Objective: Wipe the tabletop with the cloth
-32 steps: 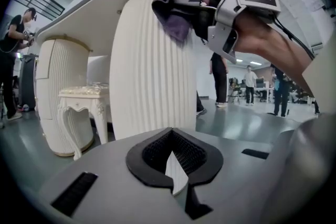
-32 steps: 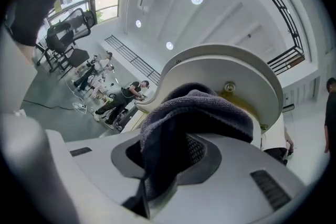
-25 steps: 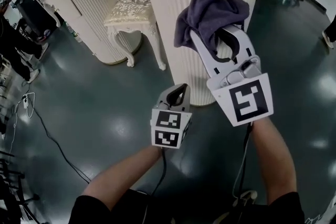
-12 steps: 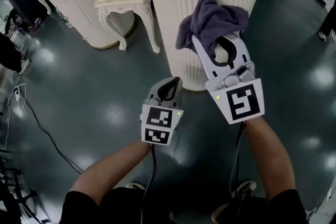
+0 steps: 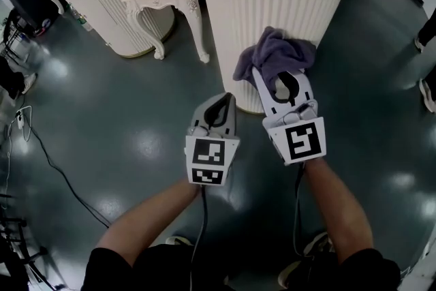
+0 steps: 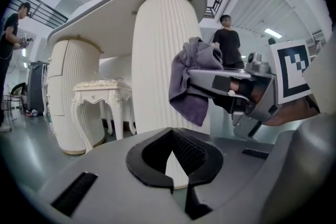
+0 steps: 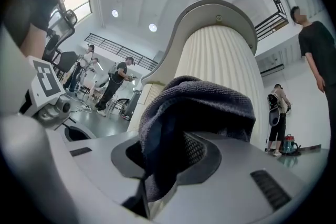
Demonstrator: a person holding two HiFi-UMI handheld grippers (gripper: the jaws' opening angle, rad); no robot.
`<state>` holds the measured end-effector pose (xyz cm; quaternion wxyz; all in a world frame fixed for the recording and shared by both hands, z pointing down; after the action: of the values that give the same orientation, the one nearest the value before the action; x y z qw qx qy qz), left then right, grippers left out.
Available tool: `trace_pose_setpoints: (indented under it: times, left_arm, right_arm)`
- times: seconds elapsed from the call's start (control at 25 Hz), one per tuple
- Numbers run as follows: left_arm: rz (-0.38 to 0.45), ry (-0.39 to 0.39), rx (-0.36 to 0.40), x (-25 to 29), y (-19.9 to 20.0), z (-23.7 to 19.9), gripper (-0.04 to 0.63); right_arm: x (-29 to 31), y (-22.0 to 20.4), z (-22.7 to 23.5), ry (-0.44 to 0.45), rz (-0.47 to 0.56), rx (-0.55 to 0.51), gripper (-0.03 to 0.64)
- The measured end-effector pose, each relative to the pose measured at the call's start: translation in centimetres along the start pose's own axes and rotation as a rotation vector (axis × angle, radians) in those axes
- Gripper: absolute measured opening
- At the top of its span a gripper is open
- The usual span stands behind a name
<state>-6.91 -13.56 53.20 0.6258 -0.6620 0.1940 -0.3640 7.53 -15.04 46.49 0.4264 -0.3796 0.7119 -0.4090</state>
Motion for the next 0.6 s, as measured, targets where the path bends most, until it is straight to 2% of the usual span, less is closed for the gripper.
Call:
trace_pose_setpoints:
  times: [0.28, 0.48, 0.6]
  left_arm:
    - [-0.076, -0.015, -0.006, -0.5, -3.2, 0.5, 0.008]
    - [-0.113, -0.016, -0.024, -0.6, -5.1, 0.0, 0.008]
    - [-0.127, -0.017, -0.04, -0.8, -6.1, -0.3, 0.008]
  right_arm:
    - [-1.2, -4.7, -2.2, 0.016, -0.084, -0.057, 0.084]
    - [-1.8, -8.2, -3.9, 0.026, -0.17, -0.049, 0.084]
    - [-2.4, -10.7, -5.0, 0.033, -0.258, -0.033, 0.084]
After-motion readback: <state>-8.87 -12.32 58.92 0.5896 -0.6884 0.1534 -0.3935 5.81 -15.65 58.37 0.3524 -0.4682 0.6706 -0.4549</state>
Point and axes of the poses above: the fingertips, and each gripper's own axes: x forward along the fingers, z to its right, y out of its top, the point moved 9 cm from there along -x, backward along the fingers, and after that the axes turned 12 degrees about -y, right-handed, at the moved point
